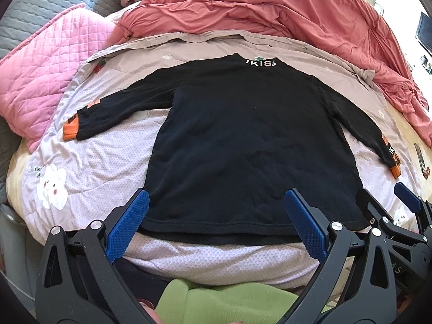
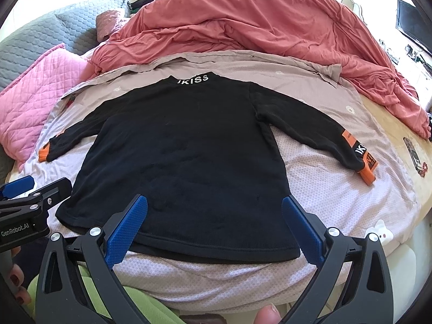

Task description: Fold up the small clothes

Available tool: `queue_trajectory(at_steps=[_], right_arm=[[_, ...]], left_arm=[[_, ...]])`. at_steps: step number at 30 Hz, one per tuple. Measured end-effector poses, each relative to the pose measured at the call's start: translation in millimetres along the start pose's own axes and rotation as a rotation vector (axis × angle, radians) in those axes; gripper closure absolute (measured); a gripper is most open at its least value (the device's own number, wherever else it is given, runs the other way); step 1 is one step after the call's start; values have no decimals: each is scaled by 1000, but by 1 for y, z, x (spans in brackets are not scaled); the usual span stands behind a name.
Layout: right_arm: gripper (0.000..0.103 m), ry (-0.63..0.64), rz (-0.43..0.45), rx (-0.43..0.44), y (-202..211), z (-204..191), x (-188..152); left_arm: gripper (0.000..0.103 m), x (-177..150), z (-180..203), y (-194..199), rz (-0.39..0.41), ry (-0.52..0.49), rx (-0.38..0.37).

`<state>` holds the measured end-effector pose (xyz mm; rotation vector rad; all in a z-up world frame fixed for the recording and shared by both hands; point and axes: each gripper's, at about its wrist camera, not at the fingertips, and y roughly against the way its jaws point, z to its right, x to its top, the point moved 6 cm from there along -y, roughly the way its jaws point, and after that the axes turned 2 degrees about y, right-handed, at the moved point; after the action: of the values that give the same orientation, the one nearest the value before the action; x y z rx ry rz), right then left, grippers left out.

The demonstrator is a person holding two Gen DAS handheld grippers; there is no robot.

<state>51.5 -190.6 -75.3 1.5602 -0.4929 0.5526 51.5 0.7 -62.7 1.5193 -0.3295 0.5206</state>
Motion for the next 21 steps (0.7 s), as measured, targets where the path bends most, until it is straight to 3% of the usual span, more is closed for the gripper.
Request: queue_trajectory(at_steps=[9,13,21], right_arm=[[4,-93,12,-11,-25,39,22],[4,-201,-14,-79,-50,91,32],[4,-415,-38,-259,-88,234,37]], left_arm=[[9,29,10,-31,-5,-14,6],[9,46,7,-60,-22,-5,23],[9,76,6,-113,-59,14,11]])
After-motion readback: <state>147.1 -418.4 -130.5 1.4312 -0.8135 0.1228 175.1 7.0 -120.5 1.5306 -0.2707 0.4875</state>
